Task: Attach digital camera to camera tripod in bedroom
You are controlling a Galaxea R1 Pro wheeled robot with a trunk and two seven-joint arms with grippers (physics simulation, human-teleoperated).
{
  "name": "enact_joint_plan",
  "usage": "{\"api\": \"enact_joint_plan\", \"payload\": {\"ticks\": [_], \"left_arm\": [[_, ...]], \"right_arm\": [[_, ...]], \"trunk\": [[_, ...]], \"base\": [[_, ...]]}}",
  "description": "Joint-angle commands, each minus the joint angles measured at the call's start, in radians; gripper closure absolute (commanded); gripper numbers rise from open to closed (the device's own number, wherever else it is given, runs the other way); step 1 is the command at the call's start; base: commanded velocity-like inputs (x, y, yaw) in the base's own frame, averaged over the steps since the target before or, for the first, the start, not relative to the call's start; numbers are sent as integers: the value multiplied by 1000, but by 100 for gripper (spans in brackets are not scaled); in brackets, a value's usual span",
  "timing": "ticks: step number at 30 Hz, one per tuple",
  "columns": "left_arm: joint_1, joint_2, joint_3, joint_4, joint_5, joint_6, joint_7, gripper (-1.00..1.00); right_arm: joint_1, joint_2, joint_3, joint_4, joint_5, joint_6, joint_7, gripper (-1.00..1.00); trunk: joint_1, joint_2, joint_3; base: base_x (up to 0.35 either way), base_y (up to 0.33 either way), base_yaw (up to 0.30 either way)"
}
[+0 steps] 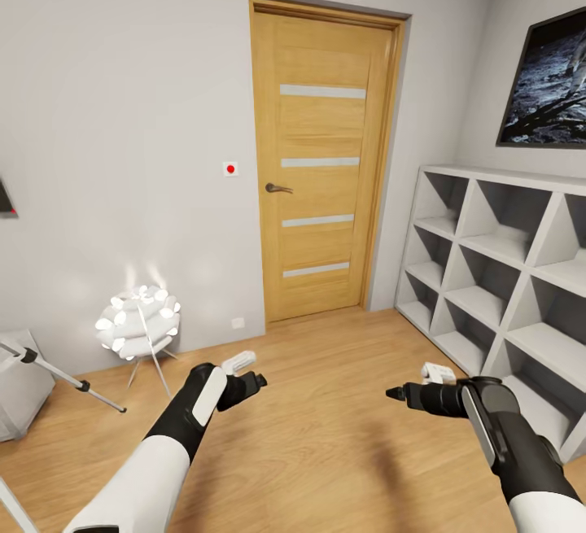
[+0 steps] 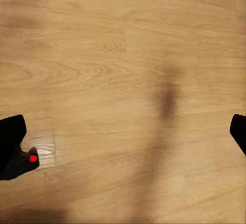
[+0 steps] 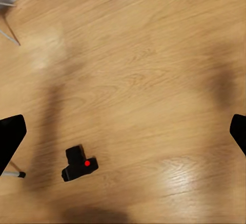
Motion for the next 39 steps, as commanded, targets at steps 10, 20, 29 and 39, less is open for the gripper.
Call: {"api": "enact_joint_plan", "payload": {"ticks": [10, 20, 29, 39], "left_arm": [[-1, 0, 1, -3, 13, -61, 8, -100], [-1, 19, 3, 7, 15, -65, 7, -100], [-1, 25, 7, 18, 18, -70, -34, -100], [-2, 191, 11, 78, 173, -71, -223, -100]], "right_arm": [[-1, 0, -2, 10, 5, 1, 4, -100], [-1, 0, -6, 10, 4, 10, 4, -100], [-1, 0, -7, 10, 4, 13, 4, -100], [-1, 0, -7, 12, 2, 14, 4, -100]], "trunk": [[38, -71, -33], [77, -141, -64], [111, -204, -92], [150, -274, -123]], "base": [[0, 0, 0], [0, 0, 0], [0, 0, 0], [0, 0, 0]]}}
